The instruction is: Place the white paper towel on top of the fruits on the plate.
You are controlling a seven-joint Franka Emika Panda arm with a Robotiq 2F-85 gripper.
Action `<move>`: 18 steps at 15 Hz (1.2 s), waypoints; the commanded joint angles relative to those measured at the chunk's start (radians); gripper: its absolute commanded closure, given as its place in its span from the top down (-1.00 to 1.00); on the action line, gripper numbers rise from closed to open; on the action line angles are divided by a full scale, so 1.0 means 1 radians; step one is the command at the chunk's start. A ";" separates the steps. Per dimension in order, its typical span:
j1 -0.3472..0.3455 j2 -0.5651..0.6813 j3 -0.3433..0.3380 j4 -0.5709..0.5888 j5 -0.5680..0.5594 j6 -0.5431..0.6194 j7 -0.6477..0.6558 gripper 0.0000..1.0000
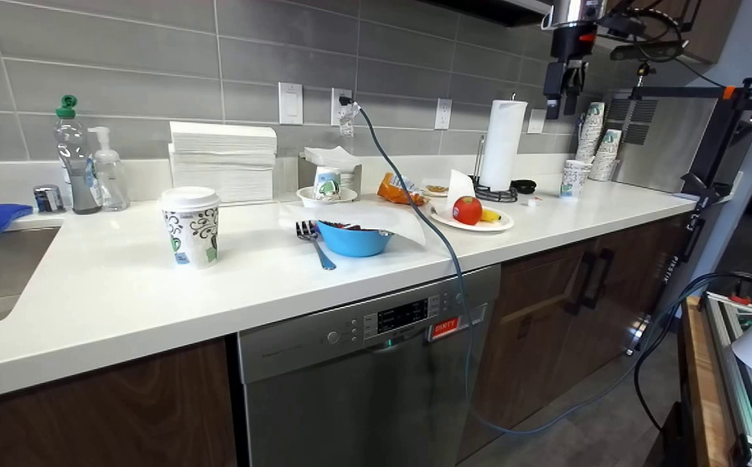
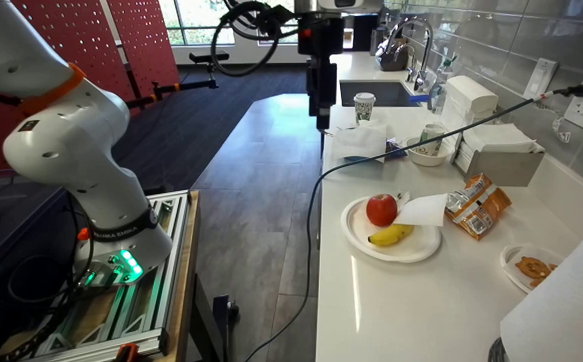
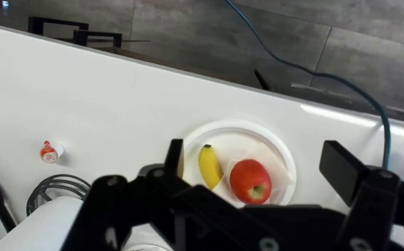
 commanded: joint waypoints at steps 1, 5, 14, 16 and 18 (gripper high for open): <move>-0.024 0.198 -0.036 0.169 0.093 0.032 0.091 1.00; -0.050 0.350 -0.067 0.302 0.180 0.071 0.201 1.00; -0.054 0.431 -0.075 0.380 0.160 0.022 0.217 1.00; -0.060 0.503 -0.079 0.467 0.161 -0.017 0.200 1.00; -0.067 0.581 -0.086 0.563 0.158 -0.068 0.175 1.00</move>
